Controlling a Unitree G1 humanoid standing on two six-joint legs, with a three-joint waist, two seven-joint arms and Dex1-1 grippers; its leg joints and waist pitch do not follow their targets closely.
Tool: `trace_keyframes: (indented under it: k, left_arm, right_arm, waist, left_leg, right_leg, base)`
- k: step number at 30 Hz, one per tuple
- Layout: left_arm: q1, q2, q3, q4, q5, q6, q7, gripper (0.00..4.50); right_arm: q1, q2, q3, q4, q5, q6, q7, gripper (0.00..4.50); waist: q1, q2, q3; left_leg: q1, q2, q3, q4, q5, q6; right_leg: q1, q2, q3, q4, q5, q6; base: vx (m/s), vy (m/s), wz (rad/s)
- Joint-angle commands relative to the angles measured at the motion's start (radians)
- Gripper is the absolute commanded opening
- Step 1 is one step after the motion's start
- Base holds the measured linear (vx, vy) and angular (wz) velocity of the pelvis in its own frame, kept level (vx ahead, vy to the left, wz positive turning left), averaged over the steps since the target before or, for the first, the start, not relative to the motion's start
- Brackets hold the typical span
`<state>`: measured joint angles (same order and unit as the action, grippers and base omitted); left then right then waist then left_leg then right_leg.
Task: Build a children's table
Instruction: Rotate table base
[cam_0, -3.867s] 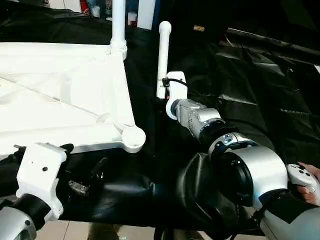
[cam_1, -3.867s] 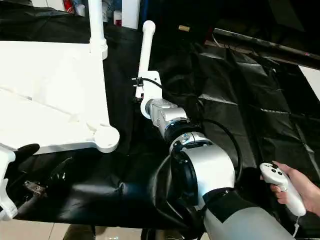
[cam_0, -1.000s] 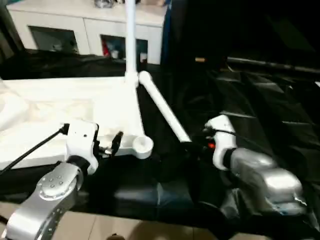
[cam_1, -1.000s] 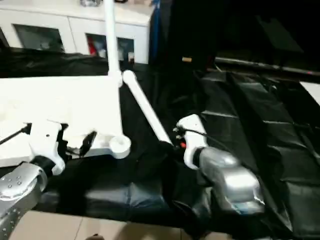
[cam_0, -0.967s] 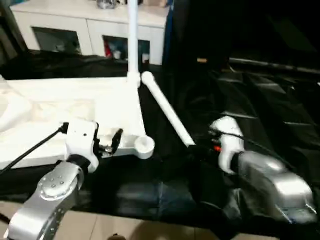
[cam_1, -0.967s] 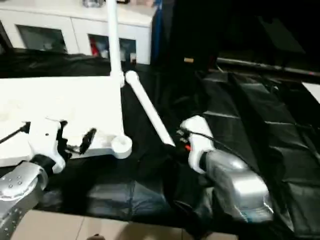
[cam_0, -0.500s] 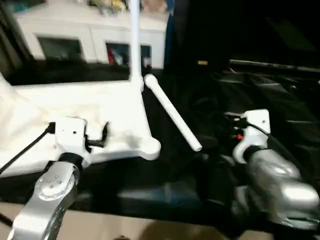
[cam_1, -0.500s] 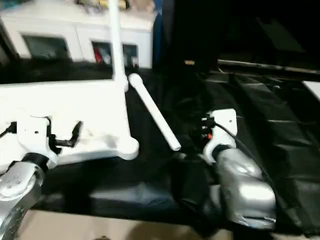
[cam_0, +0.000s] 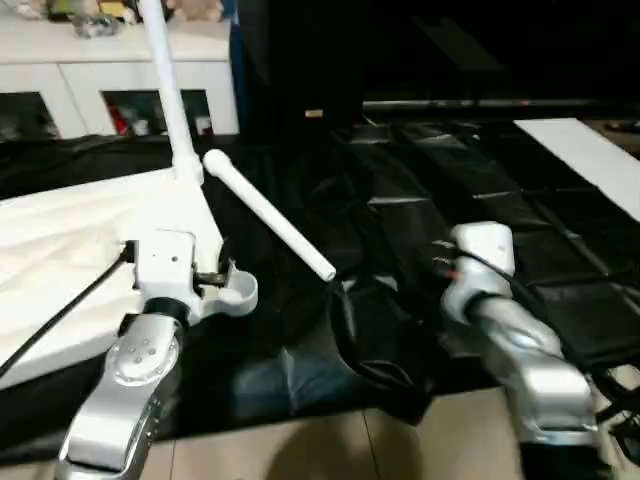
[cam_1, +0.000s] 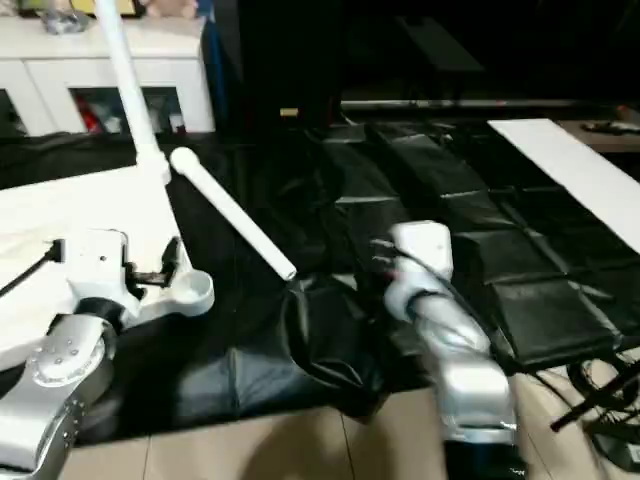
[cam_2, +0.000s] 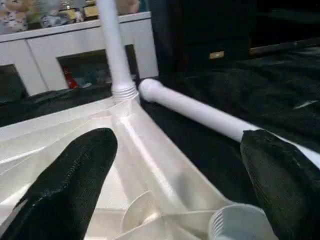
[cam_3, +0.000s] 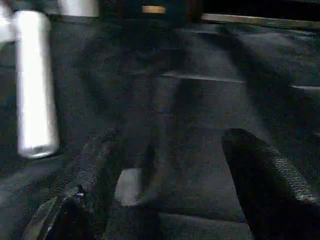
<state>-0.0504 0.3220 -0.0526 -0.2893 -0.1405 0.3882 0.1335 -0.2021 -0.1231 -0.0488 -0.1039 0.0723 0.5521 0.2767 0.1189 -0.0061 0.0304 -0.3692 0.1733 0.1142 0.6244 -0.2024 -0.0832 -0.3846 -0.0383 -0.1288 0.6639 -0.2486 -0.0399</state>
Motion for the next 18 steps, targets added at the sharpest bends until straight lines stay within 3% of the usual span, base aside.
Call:
trace_keyframes:
  k: [1,2,3,4,5,6,7,8,9,10,11,12,13,14,15,16,17,18]
  left_arm:
    - [0.005,0.001,0.005,-0.011,0.017,0.012,0.006,4.5]
    - [0.011,0.0,0.007,-0.014,0.024,0.009,0.006,4.5]
    - [0.025,-0.007,0.018,-0.021,0.03,0.004,0.005,4.5]
    - [0.028,-0.008,0.019,-0.022,0.03,0.002,0.006,4.5]
    - [0.036,-0.012,0.027,-0.027,0.031,-0.003,0.006,4.5]
    - [0.036,-0.012,0.027,-0.027,0.031,-0.003,0.006,4.5]
    - [0.039,-0.013,0.029,-0.029,0.034,-0.004,0.008,4.5]
    - [0.039,-0.015,0.03,-0.029,0.038,-0.003,0.008,4.5]
    - [0.039,-0.018,0.031,-0.029,0.042,-0.002,0.009,4.5]
    - [0.042,-0.023,0.03,-0.037,0.048,0.001,0.01,4.5]
    - [0.044,-0.025,0.029,-0.043,0.051,0.003,0.01,4.5]
    - [0.044,-0.025,0.029,-0.043,0.052,0.003,0.01,4.5]
    - [0.044,-0.024,0.028,-0.045,0.053,0.004,0.007,4.5]
    - [0.043,-0.025,0.03,-0.046,0.057,0.005,0.002,4.5]
    - [0.042,-0.025,0.031,-0.046,0.057,0.006,0.002,4.5]
    - [0.043,-0.024,0.031,-0.047,0.059,0.006,0.001,4.5]
    - [0.045,-0.023,0.039,-0.056,0.064,0.01,-0.005,4.5]
    - [0.046,-0.023,0.041,-0.057,0.064,0.011,-0.006,4.5]
  right_arm:
    - [-0.008,-0.006,0.029,0.002,0.021,-0.009,0.04,3.37]
    - [-0.009,-0.01,0.038,0.002,0.016,-0.015,0.045,3.37]
    - [-0.014,-0.013,0.057,0.006,0.012,-0.026,0.061,3.37]
    - [-0.015,-0.013,0.06,0.007,0.011,-0.028,0.063,3.37]
    - [-0.021,-0.011,0.071,0.016,0.01,-0.034,0.071,3.37]
    - [-0.021,-0.011,0.071,0.016,0.01,-0.034,0.071,3.37]
    - [-0.028,-0.01,0.086,0.031,0.003,-0.048,0.077,3.37]
    - [-0.03,-0.012,0.092,0.037,0.001,-0.054,0.079,3.37]
    - [-0.035,-0.009,0.096,0.045,0.003,-0.055,0.082,3.37]
    - [-0.043,-0.01,0.107,0.056,0.001,-0.059,0.089,3.37]
    - [-0.05,-0.013,0.118,0.065,-0.003,-0.064,0.095,3.37]
    - [-0.05,-0.014,0.118,0.065,-0.003,-0.064,0.095,3.37]
    - [-0.054,-0.014,0.121,0.071,-0.004,-0.065,0.097,3.37]
    - [-0.058,-0.015,0.126,0.083,-0.005,-0.07,0.099,3.37]
    - [-0.058,-0.015,0.127,0.085,-0.005,-0.07,0.099,3.37]
    - [-0.057,-0.014,0.127,0.085,-0.003,-0.07,0.101,3.37]
    - [-0.05,-0.005,0.119,0.085,0.012,-0.067,0.104,3.37]
    - [-0.05,-0.005,0.119,0.085,0.013,-0.067,0.103,3.37]
  waist:
    - [0.012,-0.007,-0.031]
    - [0.007,0.009,-0.032]
    - [-0.011,-0.001,-0.028]
    - [-0.013,0.019,-0.023]
    - [-0.015,0.011,-0.01]
    - [-0.021,0.006,-0.011]
    - [-0.024,0.0,0.001]
    - [-0.029,0.011,0.005]
    - [-0.025,0.022,0.011]
    - [-0.015,0.037,-0.002]
    - [-0.014,0.025,-0.007]
    - [-0.016,-0.005,-0.003]
    - [0.011,-0.01,0.023]
    - [0.016,-0.019,0.019]
    - [0.03,0.01,0.018]
    - [0.031,0.015,0.018]
    - [-0.018,0.058,-0.044]
    - [-0.024,0.044,-0.057]
  left_leg:
    - [-0.039,0.024,-0.035,-0.088,-0.27,0.021]
    - [-0.058,0.024,-0.058,-0.107,-0.308,0.038]
    - [-0.045,0.03,-0.081,-0.114,-0.44,0.044]
    - [-0.05,0.022,-0.09,-0.112,-0.51,0.02]
    - [-0.019,0.015,-0.082,-0.094,-0.572,0.002]
    - [-0.017,0.009,-0.074,-0.072,-0.559,0.002]
    - [0.009,0.009,-0.055,-0.036,-0.553,0.003]
    - [-0.003,0.018,-0.045,-0.03,-0.544,0.013]
    - [-0.017,0.028,-0.044,-0.054,-0.586,0.01]
    - [-0.079,0.021,-0.051,-0.146,-0.695,0.001]
    - [-0.028,0.002,-0.071,-0.152,-0.689,0.014]
    - [0.012,0.002,-0.078,-0.111,-0.645,0.018]
    - [0.07,0.002,-0.037,0.039,-0.475,0.053]
    - [-0.017,0.035,-0.03,0.08,-0.198,0.118]
    - [-0.013,0.054,-0.027,0.061,-0.15,0.119]
    - [0.002,0.058,-0.024,0.027,-0.171,0.118]
    - [0.195,0.124,-0.12,-0.086,-0.206,0.162]
    - [0.234,0.157,-0.163,-0.085,-0.145,0.215]
  right_leg:
    - [0.079,-0.125,0.029,-0.138,-0.462,0.096]
    - [0.101,-0.133,0.011,-0.134,-0.465,0.068]
    - [0.107,-0.14,-0.001,-0.135,-0.499,0.024]
    - [0.129,-0.157,-0.012,-0.14,-0.599,0.006]
    - [0.117,-0.17,-0.02,-0.17,-0.725,-0.018]
    - [0.127,-0.183,-0.032,-0.188,-0.787,-0.019]
    - [0.131,-0.199,-0.069,-0.23,-0.887,-0.017]
    - [0.168,-0.2,-0.096,-0.23,-0.888,-0.011]
    - [0.186,-0.185,-0.109,-0.209,-0.866,-0.011]
    - [0.242,-0.089,-0.067,-0.054,-0.647,-0.026]
    - [0.188,-0.059,-0.022,-0.042,-0.508,-0.047]
    - [0.147,-0.111,-0.002,-0.111,-0.589,-0.079]
    - [0.118,-0.252,0.033,-0.252,-0.833,-0.152]
    - [0.22,-0.285,0.043,-0.259,-0.809,-0.169]
    - [0.24,-0.28,0.024,-0.265,-0.763,-0.148]
    - [0.237,-0.242,-0.003,-0.253,-0.704,-0.125]
    - [0.084,-0.03,-0.033,-0.017,-0.268,-0.069]
    - [0.028,-0.025,-0.003,0.043,-0.217,-0.019]
  base:
    - [0.0,0.0,0.0]
    - [0.0,0.0,0.0]
    - [0.006,0.022,0.32]
    - [0.03,0.026,0.55]
    - [0.03,0.026,0.55]
    - [0.048,0.002,0.62]
    - [0.057,0.019,0.59]
    - [0.057,0.019,0.59]
    - [0.08,0.039,0.63]
    - [0.104,0.016,0.7]
    - [0.104,0.016,0.7]
    - [0.15,-0.03,0.89]
    - [0.218,-0.019,0.93]
    - [0.218,-0.019,0.93]
    - [0.257,0.041,0.64]
    - [0.212,0.086,0.53]
    - [0.212,0.086,0.53]
    - [0.214,0.088,0.43]
